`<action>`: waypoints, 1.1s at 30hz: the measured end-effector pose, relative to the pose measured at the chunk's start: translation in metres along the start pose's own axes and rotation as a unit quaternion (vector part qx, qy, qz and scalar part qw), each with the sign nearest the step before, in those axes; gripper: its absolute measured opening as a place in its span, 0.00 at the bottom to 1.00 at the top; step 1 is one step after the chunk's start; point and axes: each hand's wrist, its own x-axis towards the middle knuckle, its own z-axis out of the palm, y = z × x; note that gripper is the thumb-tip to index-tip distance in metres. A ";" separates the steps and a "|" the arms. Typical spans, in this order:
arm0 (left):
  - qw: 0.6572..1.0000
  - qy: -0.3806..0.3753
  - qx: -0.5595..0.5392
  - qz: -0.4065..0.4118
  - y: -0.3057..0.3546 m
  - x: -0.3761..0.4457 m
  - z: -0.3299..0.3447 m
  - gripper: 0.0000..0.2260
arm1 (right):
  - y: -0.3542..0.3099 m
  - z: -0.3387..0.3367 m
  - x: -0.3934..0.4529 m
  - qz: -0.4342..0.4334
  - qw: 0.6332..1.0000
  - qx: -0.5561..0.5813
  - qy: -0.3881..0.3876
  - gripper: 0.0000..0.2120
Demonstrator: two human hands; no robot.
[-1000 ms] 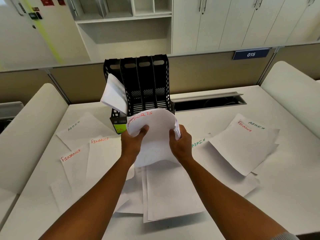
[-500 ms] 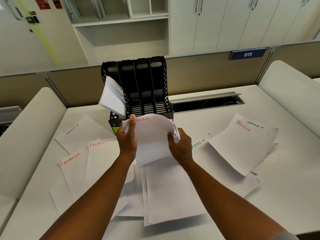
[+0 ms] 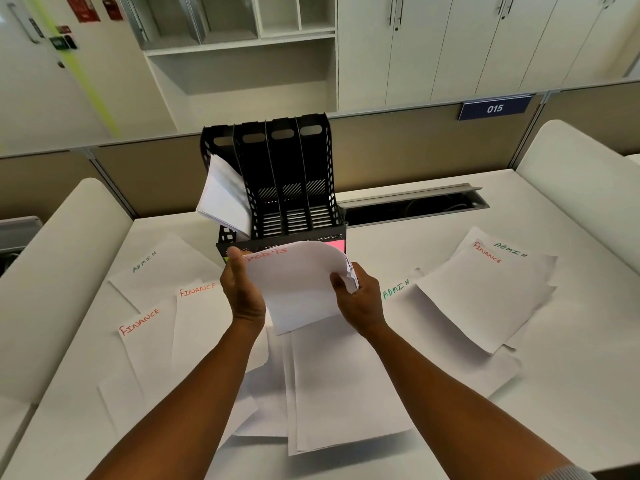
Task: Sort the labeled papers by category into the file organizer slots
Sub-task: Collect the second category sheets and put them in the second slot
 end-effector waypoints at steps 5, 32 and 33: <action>0.982 -0.110 0.149 0.047 -0.018 -0.007 -0.015 0.21 | 0.004 -0.002 0.000 0.011 1.000 0.003 0.004 0.13; 0.915 -0.267 0.297 -0.047 -0.077 -0.013 -0.039 0.19 | 0.028 -0.005 -0.012 0.047 0.982 -0.160 -0.090 0.17; 0.913 -0.267 0.305 -0.050 -0.078 -0.013 -0.041 0.20 | 0.027 -0.006 -0.013 0.039 0.981 -0.173 -0.083 0.17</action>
